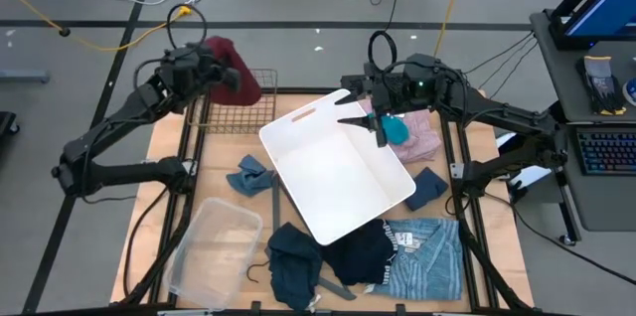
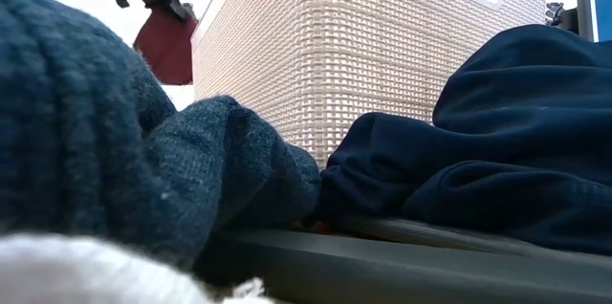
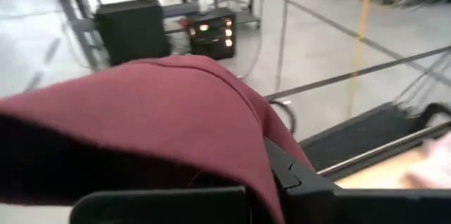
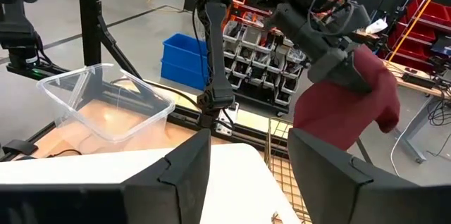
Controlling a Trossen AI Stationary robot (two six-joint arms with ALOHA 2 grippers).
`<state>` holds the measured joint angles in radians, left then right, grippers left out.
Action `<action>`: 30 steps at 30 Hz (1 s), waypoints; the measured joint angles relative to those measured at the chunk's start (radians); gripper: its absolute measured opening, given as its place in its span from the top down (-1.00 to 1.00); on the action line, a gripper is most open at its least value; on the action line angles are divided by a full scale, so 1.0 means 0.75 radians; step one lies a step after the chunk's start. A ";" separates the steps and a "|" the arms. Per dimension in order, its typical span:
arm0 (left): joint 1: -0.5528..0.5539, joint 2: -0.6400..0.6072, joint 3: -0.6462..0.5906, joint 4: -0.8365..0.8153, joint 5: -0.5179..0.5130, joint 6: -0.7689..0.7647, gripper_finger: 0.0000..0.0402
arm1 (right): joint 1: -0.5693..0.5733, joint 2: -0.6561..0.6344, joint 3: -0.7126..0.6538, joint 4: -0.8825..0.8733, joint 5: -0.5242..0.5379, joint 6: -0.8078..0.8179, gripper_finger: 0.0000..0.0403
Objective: Pick & Place Cloths
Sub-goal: Put the red underwear into the mesh basket
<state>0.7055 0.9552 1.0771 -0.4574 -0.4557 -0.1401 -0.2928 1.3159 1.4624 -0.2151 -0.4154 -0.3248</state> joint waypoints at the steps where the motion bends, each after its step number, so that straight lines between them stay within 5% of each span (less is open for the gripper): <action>1: 0.003 0.014 0.000 0.001 -0.020 0.021 1.00 | 0.000 0.000 0.000 0.000 0.000 0.000 0.10; 19: 0.003 0.411 0.000 0.004 -0.093 0.420 1.00 | 0.000 0.000 0.000 0.000 -0.001 0.017 0.12; 30: 0.001 0.489 0.000 -0.127 -0.055 0.413 1.00 | 0.001 0.000 0.000 0.000 -0.001 0.049 0.13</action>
<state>0.7063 1.3222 1.0771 -0.5526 -0.4968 0.1693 -0.2924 1.3159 1.4624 -0.2153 -0.4164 -0.2882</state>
